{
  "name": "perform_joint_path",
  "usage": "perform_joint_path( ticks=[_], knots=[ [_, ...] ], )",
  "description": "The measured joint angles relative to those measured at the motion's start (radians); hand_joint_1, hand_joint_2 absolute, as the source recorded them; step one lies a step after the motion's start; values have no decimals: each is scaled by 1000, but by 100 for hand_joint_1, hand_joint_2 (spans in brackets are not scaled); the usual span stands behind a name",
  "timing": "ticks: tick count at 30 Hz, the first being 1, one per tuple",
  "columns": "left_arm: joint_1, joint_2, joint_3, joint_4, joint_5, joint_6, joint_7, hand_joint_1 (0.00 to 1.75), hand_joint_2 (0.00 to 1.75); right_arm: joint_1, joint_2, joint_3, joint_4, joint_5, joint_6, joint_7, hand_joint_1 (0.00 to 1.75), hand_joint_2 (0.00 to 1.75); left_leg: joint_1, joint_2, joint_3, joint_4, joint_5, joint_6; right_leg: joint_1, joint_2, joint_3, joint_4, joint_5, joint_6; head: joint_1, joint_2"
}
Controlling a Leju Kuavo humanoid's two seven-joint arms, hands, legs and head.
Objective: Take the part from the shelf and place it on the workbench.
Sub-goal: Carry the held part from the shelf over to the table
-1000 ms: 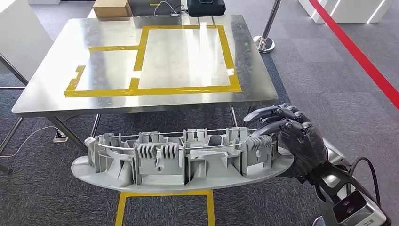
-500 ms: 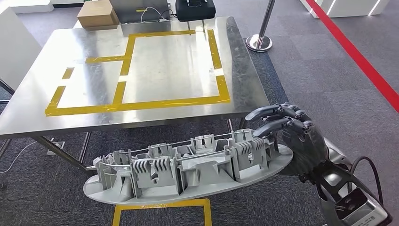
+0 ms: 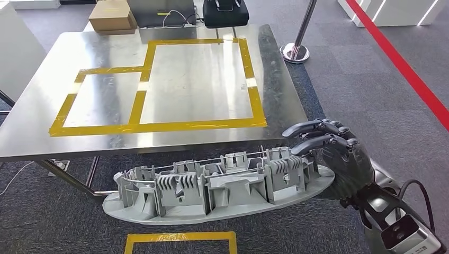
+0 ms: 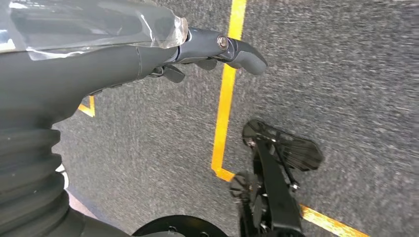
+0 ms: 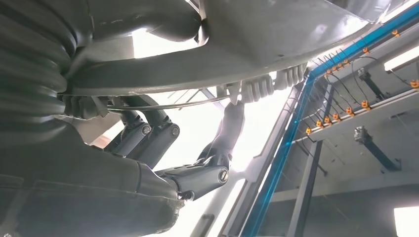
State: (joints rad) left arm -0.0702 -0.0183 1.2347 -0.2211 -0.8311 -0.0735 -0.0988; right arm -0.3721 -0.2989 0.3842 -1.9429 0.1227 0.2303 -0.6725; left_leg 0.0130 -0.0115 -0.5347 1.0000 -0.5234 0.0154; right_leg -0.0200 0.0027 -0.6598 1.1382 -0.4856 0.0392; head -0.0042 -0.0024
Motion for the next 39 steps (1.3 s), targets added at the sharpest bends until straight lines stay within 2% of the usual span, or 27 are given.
perform_joint_path(
  ticks=[1,2,5,7,8,10,11,12,13,15,16,17,18,20,22,24,26,27,28,29,30,31,32,33,35,37,39],
  knots=[
    [-1,1,0,0,0,0,0,0,175,0,0,0,0,0,0,0,175,175,0,-1,4,2,-9,-7,-1,-1,24,-53,21,-1,1,0],
    [-1,2,0,0,0,0,-1,0,175,0,1,0,0,1,-1,0,175,175,-2,-1,6,3,-16,-14,0,-2,38,-84,26,-4,2,0],
    [-2,4,0,1,0,-1,-4,0,175,1,0,0,0,5,-2,1,175,175,-2,1,10,0,-26,-26,2,2,45,-92,11,-29,-1,0],
    [-3,4,0,1,0,-2,-6,0,175,0,0,0,-1,7,-2,1,175,175,-1,3,-5,38,-48,-33,0,3,55,-95,5,-43,-3,0],
    [-3,4,0,1,-1,-2,-7,0,175,0,0,0,-1,7,-2,1,175,175,0,4,-32,90,-71,-36,-1,2,60,-96,0,-50,-5,0],
    [-3,3,0,1,-1,-3,-8,0,175,0,0,0,-1,7,-3,1,175,175,-1,5,-118,234,-121,-38,1,1,69,-95,-9,-58,-7,0],
    [-2,3,0,1,-1,-3,-8,0,175,1,0,0,0,7,-3,1,175,175,-1,5,-157,289,-131,-37,3,1,74,-95,-14,-59,-7,0],
    [-2,3,0,1,-1,-3,-8,0,175,1,0,0,0,7,-3,1,175,175,-1,5,-181,309,-119,-35,4,2,80,-95,-19,-60,-7,0],
    [-2,2,0,1,-1,-3,-8,0,175,1,0,0,0,7,-3,1,175,175,-2,5,-183,287,-86,-32,6,3,89,-96,-26,-60,-7,0],
    [-2,3,0,1,-1,-3,-8,0,175,1,0,0,0,8,-5,1,175,175,-6,5,-139,157,4,-18,8,4,109,-96,-41,-57,-7,0],
    [-2,3,0,1,-2,-3,-8,0,175,2,0,0,-1,10,-6,1,175,175,-10,5,-111,94,32,-11,10,5,116,-97,-48,-53,-6,0],
    [-2,4,0,1,-3,-4,-9,0,175,4,1,0,-1,13,-9,1,175,175,-13,5,-91,54,43,-6,11,6,121,-99,-53,-48,-6,0],
    [-2,5,0,1,-4,-4,-9,0,175,7,1,0,-1,20,-12,1,175,175,-17,6,-81,34,42,-2,11,7,126,-101,-54,-42,-6,0],
    [-1,6,0,1,-7,-5,-11,0,175,19,0,0,-1,38,-19,1,175,175,-17,4,-69,20,36,4,10,6,132,-101,-48,-29,-7,0],
    [0,6,0,1,-9,-5,-13,0,175,27,-2,-1,-1,52,-24,-1,175,175,-13,-1,-48,5,34,13,9,3,127,-73,-55,-18,-4,0],
    [0,5,0,1,-12,-5,-15,0,175,31,-5,-3,-1,57,-27,-5,175,175,-9,-7,-32,-1,30,21,7,1,82,14,-92,-9,1,0],
    [1,4,0,1,-13,-4,-16,0,175,39,-7,-3,0,56,-27,-11,175,175,-9,-13,-26,-1,22,24,6,1,2,129,-134,1,2,0],
    [2,3,0,1,-13,-4,-17,0,175,44,-7,-3,0,55,-26,-13,175,175,-9,-15,-20,0,17,24,6,1,-27,156,-136,2,2,0],
    [3,2,0,1,-13,-4,-17,0,175,47,-7,-4,0,53,-24,-14,175,175,-9,-18,-12,0,10,23,5,1,-40,150,-118,3,2,0],
    [4,1,0,1,-13,-4,-17,0,175,48,-7,-4,0,51,-23,-15,175,175,-9,-21,-1,0,3,22,5,1,-33,105,-81,1,2,0],
    [4,-1,0,1,-13,-4,-18,0,175,48,-7,-5,0,49,-21,-15,175,175,-9,-22,9,-1,-6,19,5,1,-13,35,-31,-1,2,0],
    [4,-2,0,1,-13,-4,-18,0,175,48,-7,-6,0,47,-21,-15,175,175,-10,-23,19,-1,-14,15,6,0,6,-26,2,-4,1,0],
    [4,-2,0,1,-13,-4,-18,0,175,47,-7,-7,-1,45,-20,-16,175,175,-10,-23,24,-1,-21,9,8,-1,19,-72,23,-9,1,0],
    [4,-2,0,1,-13,-4,-18,0,175,45,-7,-8,-1,44,-20,-16,175,175,-11,-23,24,-2,-26,4,10,-1,26,-96,31,-17,0,0],
    [4,-3,0,1,-13,-4,-19,0,175,44,-7,-9,-2,43,-19,-17,175,175,-12,-20,24,1,-26,-8,13,-1,29,-103,29,-35,-2,0],
    [4,-3,0,2,-14,-4,-19,0,175,44,-7,-10,-3,44,-18,-17,175,175,-12,-14,13,34,-25,-17,10,-2,44,-111,27,-48,-3,0],
    [3,-3,0,2,-14,-4,-19,0,175,42,-7,-9,-3,43,-18,-17,175,175,-10,-4,-41,128,-47,-26,7,-4,61,-117,20,-58,-7,0]
  ],
)
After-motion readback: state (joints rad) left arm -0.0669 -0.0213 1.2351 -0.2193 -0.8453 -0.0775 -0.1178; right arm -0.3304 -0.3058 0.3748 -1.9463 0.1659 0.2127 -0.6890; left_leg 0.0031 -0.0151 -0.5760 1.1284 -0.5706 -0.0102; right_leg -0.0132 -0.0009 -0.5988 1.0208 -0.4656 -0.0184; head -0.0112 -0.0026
